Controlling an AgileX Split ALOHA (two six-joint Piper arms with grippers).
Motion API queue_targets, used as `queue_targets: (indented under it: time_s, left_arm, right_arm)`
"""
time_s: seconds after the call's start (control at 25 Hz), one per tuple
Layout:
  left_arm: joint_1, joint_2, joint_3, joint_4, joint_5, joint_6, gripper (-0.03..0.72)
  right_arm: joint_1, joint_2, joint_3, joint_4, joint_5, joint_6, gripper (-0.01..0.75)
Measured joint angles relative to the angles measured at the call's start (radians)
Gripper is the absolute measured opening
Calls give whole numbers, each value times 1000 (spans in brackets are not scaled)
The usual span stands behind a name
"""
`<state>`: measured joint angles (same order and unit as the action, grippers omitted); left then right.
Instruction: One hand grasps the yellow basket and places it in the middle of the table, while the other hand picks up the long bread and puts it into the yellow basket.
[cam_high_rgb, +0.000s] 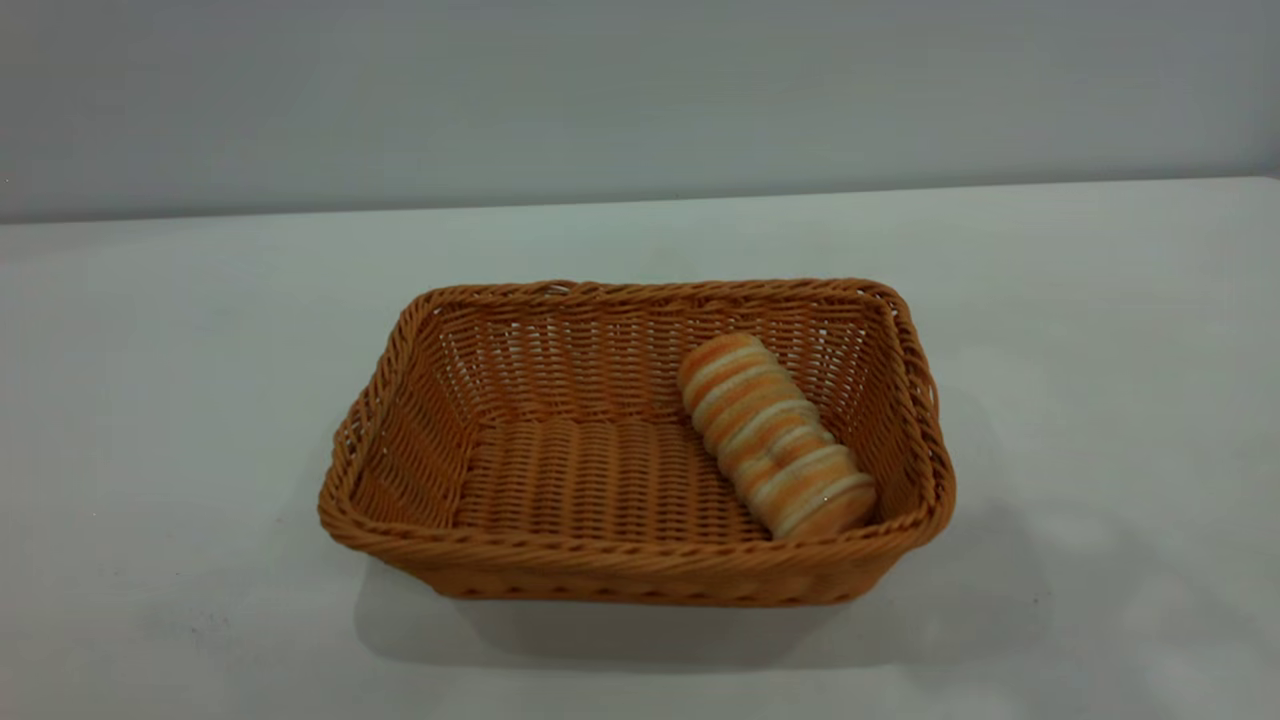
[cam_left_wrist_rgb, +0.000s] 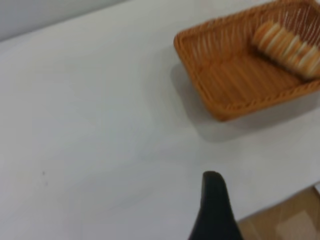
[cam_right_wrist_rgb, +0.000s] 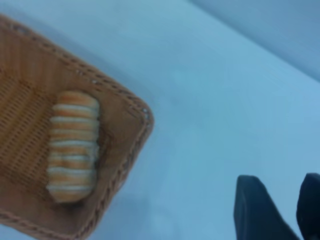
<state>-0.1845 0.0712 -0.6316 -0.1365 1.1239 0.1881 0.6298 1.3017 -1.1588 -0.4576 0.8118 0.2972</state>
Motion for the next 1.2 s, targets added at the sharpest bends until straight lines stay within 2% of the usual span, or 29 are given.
queue_targets:
  time_s: [0.12,0.48,0.84,1.2]
  left_arm:
    - [0,-57,40,7,29,-1,584]
    - [0,-94,136,30,27,-44,584]
    - [0,-94,139,92,22,-79,584]
    - [0,-94,139,105,22,-103,584]
  right_arm:
    - [0,-137,45,13,32,0,246]
    - [0,-516,215,128,133,-48,245]
    - [0,-970,408,313,254,-166,242]
    - [0,-1305,618,360,315,-213,242]
